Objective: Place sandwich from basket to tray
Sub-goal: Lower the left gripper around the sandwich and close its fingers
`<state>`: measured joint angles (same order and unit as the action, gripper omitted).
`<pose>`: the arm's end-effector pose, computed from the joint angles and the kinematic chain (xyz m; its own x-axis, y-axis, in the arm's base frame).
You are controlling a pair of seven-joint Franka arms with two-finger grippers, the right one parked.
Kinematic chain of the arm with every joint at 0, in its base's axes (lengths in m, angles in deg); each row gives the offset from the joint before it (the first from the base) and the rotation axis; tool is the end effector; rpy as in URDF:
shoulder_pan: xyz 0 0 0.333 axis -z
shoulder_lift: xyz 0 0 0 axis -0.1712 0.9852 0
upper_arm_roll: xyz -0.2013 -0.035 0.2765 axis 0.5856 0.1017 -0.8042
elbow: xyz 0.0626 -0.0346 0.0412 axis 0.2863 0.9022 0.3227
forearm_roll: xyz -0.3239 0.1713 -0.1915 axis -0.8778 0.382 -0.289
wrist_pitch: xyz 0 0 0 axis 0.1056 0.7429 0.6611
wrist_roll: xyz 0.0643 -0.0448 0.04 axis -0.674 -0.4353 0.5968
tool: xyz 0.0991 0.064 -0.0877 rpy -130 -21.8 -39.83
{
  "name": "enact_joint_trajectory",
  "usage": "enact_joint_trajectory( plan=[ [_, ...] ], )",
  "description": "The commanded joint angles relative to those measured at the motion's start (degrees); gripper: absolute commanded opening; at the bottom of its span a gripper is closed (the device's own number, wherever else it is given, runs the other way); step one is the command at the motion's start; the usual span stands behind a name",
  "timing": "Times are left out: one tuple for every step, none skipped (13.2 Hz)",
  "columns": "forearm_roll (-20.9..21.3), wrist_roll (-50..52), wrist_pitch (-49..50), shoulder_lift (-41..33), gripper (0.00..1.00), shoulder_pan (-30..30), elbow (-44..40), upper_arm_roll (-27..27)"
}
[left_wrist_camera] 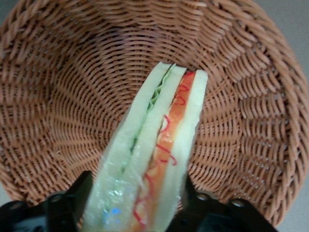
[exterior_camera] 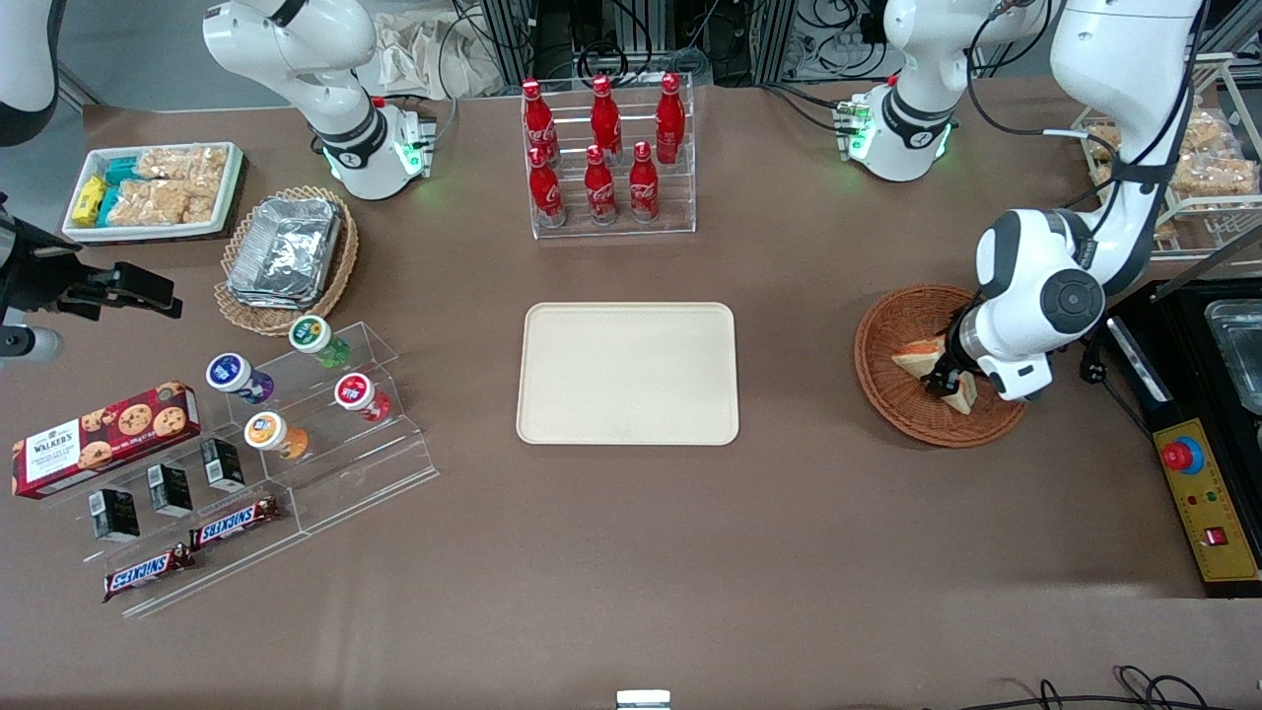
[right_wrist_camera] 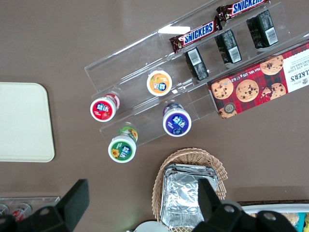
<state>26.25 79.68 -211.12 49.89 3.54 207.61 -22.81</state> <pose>0.5220 -0.0353 0.2059 0.3807 0.9225 -0.0637 0.9110 -0.3860 -0.1452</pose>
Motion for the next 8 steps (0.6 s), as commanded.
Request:
enact_joint_trajectory(
  plan=[
    [1.2,4.2,-1.1,0.3,0.00,0.2,-2.4,0.1],
    [1.2,4.5,-1.1,0.3,0.00,0.2,-2.6,0.2],
    [1.3,4.1,-0.7,-0.1,0.00,0.3,-2.6,0.2],
    [2.0,4.0,0.0,-0.9,0.00,0.3,-2.9,0.2],
    [3.4,3.2,2.3,-2.3,0.00,0.3,-3.8,0.4],
    [4.3,1.3,7.7,-3.6,0.00,0.3,-6.0,0.8],
    [4.3,-1.2,11.6,-4.4,0.00,0.3,-8.7,2.9],
    [4.3,-2.8,14.4,-4.5,0.00,0.3,-11.5,4.9]
  ],
)
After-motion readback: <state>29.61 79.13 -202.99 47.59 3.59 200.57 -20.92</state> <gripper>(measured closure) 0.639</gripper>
